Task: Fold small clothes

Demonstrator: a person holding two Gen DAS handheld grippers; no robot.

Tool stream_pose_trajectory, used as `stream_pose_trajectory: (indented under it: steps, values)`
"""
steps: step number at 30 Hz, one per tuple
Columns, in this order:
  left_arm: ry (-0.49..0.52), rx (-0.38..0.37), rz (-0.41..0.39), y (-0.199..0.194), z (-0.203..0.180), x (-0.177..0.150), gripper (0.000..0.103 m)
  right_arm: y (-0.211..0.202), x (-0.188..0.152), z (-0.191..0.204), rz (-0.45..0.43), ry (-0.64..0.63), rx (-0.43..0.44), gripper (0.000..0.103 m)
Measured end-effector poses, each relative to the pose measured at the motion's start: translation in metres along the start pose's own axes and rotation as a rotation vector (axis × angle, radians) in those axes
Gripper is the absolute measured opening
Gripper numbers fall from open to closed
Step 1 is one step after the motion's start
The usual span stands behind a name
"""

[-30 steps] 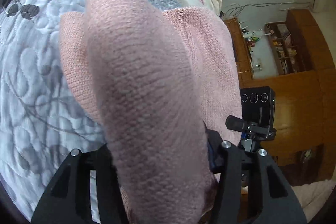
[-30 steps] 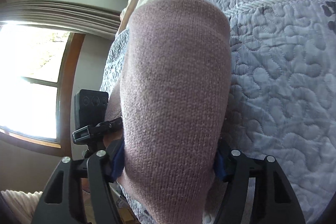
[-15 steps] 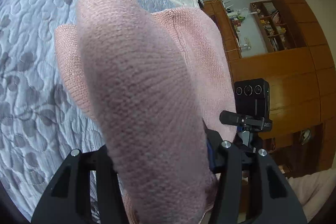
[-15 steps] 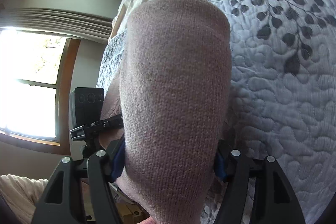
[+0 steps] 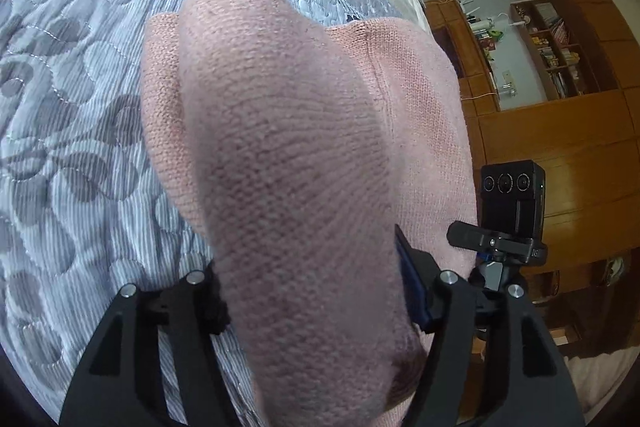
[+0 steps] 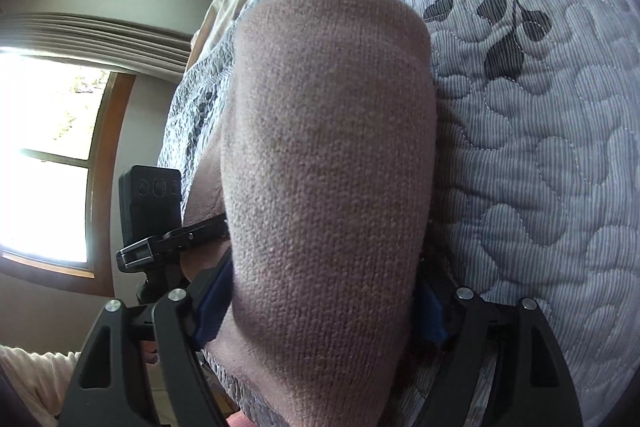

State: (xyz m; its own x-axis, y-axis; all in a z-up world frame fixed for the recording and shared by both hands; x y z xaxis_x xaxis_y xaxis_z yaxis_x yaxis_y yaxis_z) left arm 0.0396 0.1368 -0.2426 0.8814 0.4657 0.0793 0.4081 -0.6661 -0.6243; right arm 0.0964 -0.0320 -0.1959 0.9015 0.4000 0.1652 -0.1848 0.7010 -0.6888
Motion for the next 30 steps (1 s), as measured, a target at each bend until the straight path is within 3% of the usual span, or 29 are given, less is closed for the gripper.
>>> stream_pose_trajectory:
  steps: [5,9,11,13,19,26,30]
  values:
    - [0.055,0.122,-0.073,-0.039,-0.007,-0.018,0.066,-0.02,-0.029,-0.002,0.008,-0.004,-0.021,0.084]
    - [0.074,0.14,-0.098,-0.063,-0.011,-0.046,0.067,-0.026,-0.064,-0.001,0.055,-0.017,-0.054,0.082]
    - [0.085,0.112,-0.096,-0.067,-0.02,-0.059,0.067,-0.028,-0.078,0.001,0.065,-0.039,-0.08,0.073]
    - [0.127,0.128,-0.089,-0.065,-0.029,-0.071,0.068,-0.03,-0.089,0.003,0.06,-0.049,-0.08,0.049]
    - [0.19,0.303,-0.044,-0.04,-0.006,-0.093,0.065,-0.03,-0.105,0.002,0.062,-0.088,-0.124,0.033]
    - [0.142,0.296,-0.104,-0.046,0.019,-0.101,0.069,-0.034,-0.121,-0.01,0.01,-0.091,-0.142,0.033]
    - [0.117,0.329,-0.168,-0.062,0.018,-0.114,0.068,-0.044,-0.125,0.005,-0.058,-0.096,-0.182,0.04]
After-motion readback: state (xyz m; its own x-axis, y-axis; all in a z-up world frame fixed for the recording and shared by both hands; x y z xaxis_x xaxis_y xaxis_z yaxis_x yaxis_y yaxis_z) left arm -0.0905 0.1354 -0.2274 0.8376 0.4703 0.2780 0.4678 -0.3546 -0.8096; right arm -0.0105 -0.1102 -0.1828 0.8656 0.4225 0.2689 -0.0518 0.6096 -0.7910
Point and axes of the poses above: each gripper's, at about its wrist camera, not at the fingertips, and y roughly the way its jaws point, z to its left, x to its top, the point moved 8 cm from there along y, roughly the way its jaws point, and after that the axes turned 6 degrees about -y, right-handed, at the moved point
